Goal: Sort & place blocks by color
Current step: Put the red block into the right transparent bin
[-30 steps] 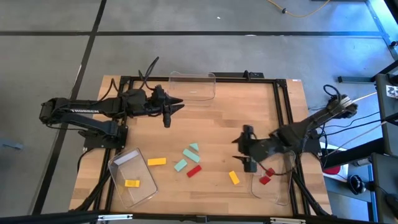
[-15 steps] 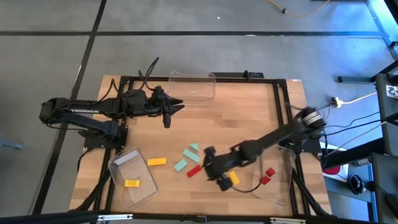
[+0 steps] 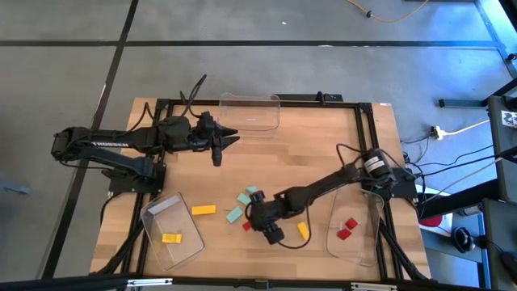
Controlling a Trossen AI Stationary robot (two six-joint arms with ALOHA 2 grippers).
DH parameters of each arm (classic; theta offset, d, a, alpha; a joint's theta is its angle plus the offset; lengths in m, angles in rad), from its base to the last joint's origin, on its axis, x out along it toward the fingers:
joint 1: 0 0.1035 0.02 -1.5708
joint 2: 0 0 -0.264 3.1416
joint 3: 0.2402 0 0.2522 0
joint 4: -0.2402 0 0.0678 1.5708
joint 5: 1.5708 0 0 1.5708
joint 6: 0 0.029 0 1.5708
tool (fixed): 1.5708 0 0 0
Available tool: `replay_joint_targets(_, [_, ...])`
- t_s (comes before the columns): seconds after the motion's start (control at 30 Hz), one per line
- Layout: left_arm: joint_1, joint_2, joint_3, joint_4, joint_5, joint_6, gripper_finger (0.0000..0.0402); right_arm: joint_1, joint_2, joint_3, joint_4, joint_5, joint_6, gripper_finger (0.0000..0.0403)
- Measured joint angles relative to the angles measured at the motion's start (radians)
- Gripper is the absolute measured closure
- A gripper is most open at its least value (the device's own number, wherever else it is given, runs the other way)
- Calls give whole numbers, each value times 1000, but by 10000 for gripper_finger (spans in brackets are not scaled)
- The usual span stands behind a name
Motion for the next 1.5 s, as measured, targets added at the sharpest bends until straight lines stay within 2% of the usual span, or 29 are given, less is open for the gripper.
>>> replay_joint_targets(0.23, [0, 0, 0, 0, 0, 0, 292, -34, 28, 0, -22, -124, -4, 127])
replay_joint_targets(0.33, [0, 1, 0, 0, 0, 0, 292, -32, 36, 0, -24, -132, -22, 145])
replay_joint_targets(0.47, [0, 1, 0, 0, 0, 0, 292, -33, 40, 3, -43, -173, -16, 189])
replay_joint_targets(0.67, [0, 1, 0, -1, 0, 0, 292, -33, 33, 5, -104, -178, 18, 292])
replay_joint_targets(0.7, [0, 1, 0, -1, 0, 0, 292, -32, 33, 5, -109, -180, 29, 299])
replay_joint_targets(0.93, [0, 1, 0, -1, 0, 0, 292, -35, -11, -17, -296, -233, 53, 298])
replay_joint_targets(1.07, [0, 1, 0, 0, 0, 0, 292, -35, -120, -173, -303, -246, 99, 298])
replay_joint_targets(1.2, [0, 1, 0, 0, 0, 0, 292, -42, -291, -365, -284, -232, 207, 298])
replay_joint_targets(1.33, [0, 1, 0, 0, 0, 0, 292, -85, -479, -460, -216, -182, 311, 298])
replay_joint_targets(1.43, [1, 1, 0, 0, -1, 1, 292, -136, -590, -516, -103, -90, 406, 298])
replay_joint_targets(1.5, [1, 1, 0, 1, -13, 4, 292, -178, -650, -556, 55, -50, 469, 298])
